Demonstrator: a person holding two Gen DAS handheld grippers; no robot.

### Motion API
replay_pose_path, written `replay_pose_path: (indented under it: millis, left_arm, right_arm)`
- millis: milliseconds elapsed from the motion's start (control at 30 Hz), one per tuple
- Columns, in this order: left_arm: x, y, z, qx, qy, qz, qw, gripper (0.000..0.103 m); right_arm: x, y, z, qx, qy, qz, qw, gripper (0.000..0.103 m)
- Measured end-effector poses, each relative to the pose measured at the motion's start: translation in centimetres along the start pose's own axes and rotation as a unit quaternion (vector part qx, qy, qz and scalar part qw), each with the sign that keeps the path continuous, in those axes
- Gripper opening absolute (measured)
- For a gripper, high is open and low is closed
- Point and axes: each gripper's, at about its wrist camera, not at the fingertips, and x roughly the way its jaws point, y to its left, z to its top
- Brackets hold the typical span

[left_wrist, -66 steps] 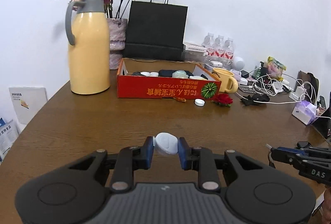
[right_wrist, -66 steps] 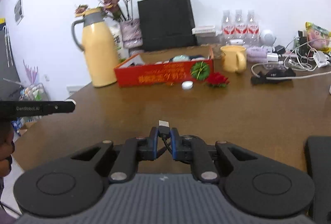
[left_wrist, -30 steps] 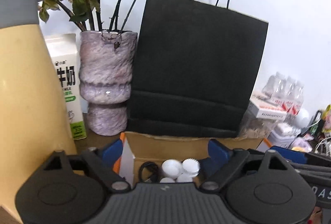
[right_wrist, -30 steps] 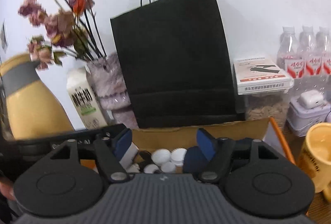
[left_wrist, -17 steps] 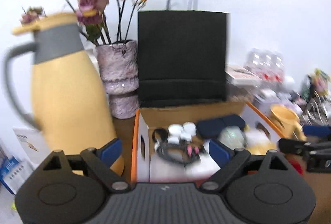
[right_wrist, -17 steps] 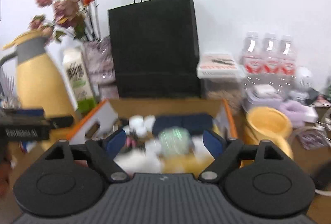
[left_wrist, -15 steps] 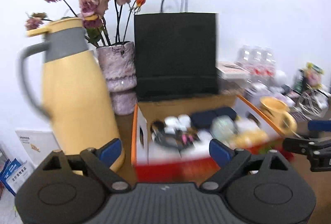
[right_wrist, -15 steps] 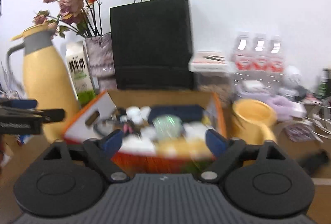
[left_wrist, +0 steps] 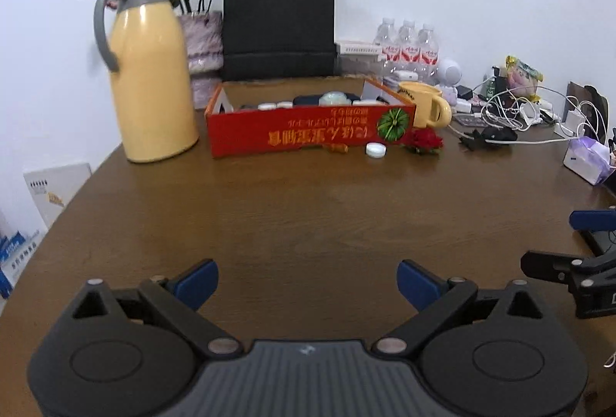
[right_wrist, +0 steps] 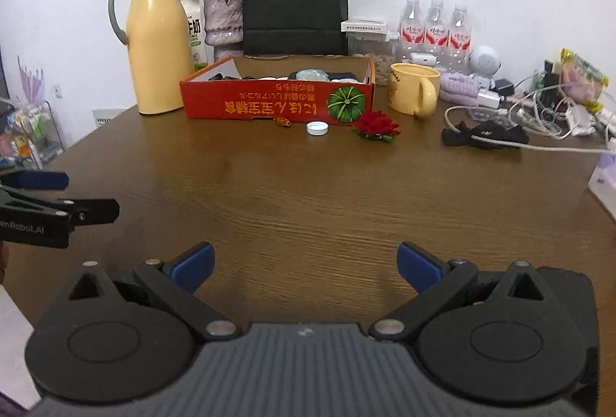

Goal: Organize objects
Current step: 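Withdraw both tools from the cardboard box back over the table, then grasp a white bottle cap with right tool while left tool grasps a small orange item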

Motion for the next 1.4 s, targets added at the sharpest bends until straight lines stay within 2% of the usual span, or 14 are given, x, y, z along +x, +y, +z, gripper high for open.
replay_pose_path:
  millis: [133,233,333,567,667,733,767,833,967,1067,1200,1267,1300,1400]
  left_arm:
    - [0.1,0.0,0.7,0.006,-0.013,0.001,0.9999,0.1]
    - [2.2,0.3,1.8,0.006,0.005,-0.001,1.0,0.099]
    - [4.8,0.9,3.5,0.002,-0.002,-0.01,0.9999,0.099]
    - [15.2,0.8,9.2,0.023,0.002,-0.075,0.9969,0.092]
    - [19.4,0.1,10.4,0.057,0.008,-0.059,0.9966,0.087]
    - [21.5,0.1,10.9,0.054,0.02,-0.062,0.9964,0.082]
    - [22.3,0.3,11.2,0.042,0.024,-0.071,0.9963,0.08]
    - [23.2,0.7,11.5,0.018,0.026,-0.084,0.996,0.08]
    - [24.8,0.7,12.3,-0.011,0.029,-0.075,0.9967,0.079]
    - [26.5,-0.1,13.2,-0.036,0.047,-0.063,0.9963,0.063]
    - [27.8,-1.4,13.6,-0.073,0.052,-0.049,0.9947,0.056]
    - [27.7,-2.1,13.3,-0.054,0.044,-0.046,0.9965,0.045]
    - [27.7,-2.4,13.1,-0.047,0.042,-0.042,0.9971,0.026]
    - [27.4,-2.3,12.7,-0.047,0.037,-0.044,0.9972,0.018]
  right_arm:
    - [0.0,-0.3,0.4,-0.001,-0.011,-0.004,1.0,0.103]
    - [1.4,-0.5,0.8,-0.005,-0.009,-0.011,1.0,0.103]
    - [4.2,-0.8,2.1,-0.013,-0.017,-0.005,1.0,0.099]
    - [15.3,-2.4,9.1,0.035,-0.023,0.044,0.998,0.071]
    - [20.6,-2.8,11.0,0.03,-0.001,0.028,0.999,0.063]
    - [23.4,-3.0,11.6,0.032,0.017,0.036,0.999,0.054]
    - [24.3,-3.2,11.6,0.036,0.022,0.043,0.998,0.05]
    - [25.6,-3.0,11.4,0.023,0.028,0.048,0.998,0.03]
    - [25.6,-3.4,11.1,0.016,0.024,0.039,0.999,0.027]
    - [25.1,-4.0,11.0,0.02,0.013,0.016,1.0,0.027]
    - [24.9,-5.1,10.5,0.051,0.022,0.019,0.998,0.027]
    - [24.7,-5.0,10.5,0.051,0.02,0.01,0.998,0.027]
    - [24.5,-4.9,10.6,0.049,0.017,0.009,0.999,0.027]
    - [24.0,-4.5,10.6,0.04,0.009,0.013,0.999,0.027]
